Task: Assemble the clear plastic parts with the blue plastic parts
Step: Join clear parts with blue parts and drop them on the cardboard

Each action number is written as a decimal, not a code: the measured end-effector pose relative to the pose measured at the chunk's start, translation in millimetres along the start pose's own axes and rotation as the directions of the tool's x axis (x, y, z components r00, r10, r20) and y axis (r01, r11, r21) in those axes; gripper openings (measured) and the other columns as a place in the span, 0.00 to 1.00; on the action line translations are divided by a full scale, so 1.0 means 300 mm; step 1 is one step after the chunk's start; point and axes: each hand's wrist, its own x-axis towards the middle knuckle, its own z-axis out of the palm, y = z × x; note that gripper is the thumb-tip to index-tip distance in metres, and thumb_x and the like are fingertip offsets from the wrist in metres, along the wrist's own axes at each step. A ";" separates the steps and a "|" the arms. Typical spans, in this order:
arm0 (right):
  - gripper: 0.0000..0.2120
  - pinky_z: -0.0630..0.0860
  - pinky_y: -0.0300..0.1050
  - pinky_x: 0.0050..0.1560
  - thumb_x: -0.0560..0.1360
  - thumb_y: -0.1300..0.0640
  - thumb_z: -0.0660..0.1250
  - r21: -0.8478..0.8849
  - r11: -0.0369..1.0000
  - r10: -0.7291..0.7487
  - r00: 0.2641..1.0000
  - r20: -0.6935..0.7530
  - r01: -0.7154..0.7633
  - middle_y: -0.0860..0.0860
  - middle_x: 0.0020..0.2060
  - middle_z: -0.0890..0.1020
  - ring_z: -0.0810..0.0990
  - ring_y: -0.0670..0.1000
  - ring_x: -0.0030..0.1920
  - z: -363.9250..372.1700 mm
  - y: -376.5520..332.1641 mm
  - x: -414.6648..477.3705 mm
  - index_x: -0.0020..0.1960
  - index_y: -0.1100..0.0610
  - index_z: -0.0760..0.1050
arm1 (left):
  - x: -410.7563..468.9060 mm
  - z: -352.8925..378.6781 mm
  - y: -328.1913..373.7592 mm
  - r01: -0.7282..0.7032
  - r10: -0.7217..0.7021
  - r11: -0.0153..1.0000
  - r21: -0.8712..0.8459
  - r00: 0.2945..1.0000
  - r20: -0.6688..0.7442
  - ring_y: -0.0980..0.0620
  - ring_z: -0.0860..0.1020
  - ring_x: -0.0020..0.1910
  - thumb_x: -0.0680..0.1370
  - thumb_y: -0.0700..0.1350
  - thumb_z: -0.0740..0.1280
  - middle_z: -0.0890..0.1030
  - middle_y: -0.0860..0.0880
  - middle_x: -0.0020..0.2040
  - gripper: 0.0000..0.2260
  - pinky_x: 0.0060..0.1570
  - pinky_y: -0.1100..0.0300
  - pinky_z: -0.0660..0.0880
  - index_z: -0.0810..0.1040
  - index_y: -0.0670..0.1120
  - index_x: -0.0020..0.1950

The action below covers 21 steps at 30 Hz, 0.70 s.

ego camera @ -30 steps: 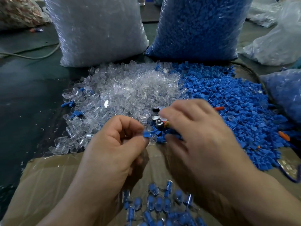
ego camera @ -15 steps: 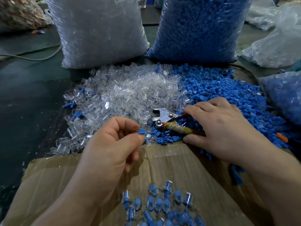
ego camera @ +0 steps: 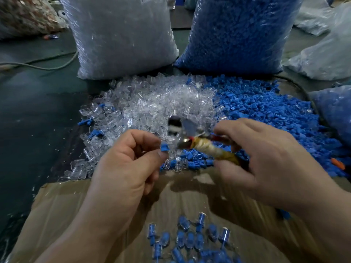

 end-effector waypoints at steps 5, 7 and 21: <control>0.27 0.77 0.49 0.45 0.69 0.40 0.57 -0.021 0.999 -0.033 0.998 0.055 0.034 0.44 0.52 0.79 0.75 0.48 0.51 0.008 -0.004 -0.011 0.65 0.48 0.72 | -0.002 -0.006 0.005 -0.053 0.053 0.998 0.031 0.999 -0.001 0.55 0.70 0.26 0.61 0.53 0.73 0.77 0.51 0.32 0.13 0.20 0.64 0.66 0.82 0.53 0.44; 0.28 0.78 0.50 0.46 0.69 0.40 0.57 -0.016 0.999 -0.043 0.997 0.058 0.044 0.45 0.53 0.79 0.76 0.49 0.53 0.010 -0.003 -0.013 0.66 0.48 0.72 | -0.007 -0.003 0.012 -0.058 0.058 0.998 0.020 0.998 0.014 0.55 0.70 0.26 0.61 0.53 0.73 0.78 0.52 0.32 0.12 0.20 0.64 0.67 0.82 0.53 0.43; 0.26 0.77 0.45 0.41 0.70 0.35 0.57 -0.069 0.993 -0.089 0.995 0.051 0.092 0.44 0.41 0.80 0.79 0.49 0.41 0.015 -0.004 0.001 0.59 0.49 0.79 | -0.022 0.002 0.027 -0.100 0.099 0.991 0.086 0.995 0.022 0.59 0.74 0.25 0.66 0.45 0.69 0.80 0.53 0.32 0.07 0.22 0.67 0.71 0.82 0.54 0.42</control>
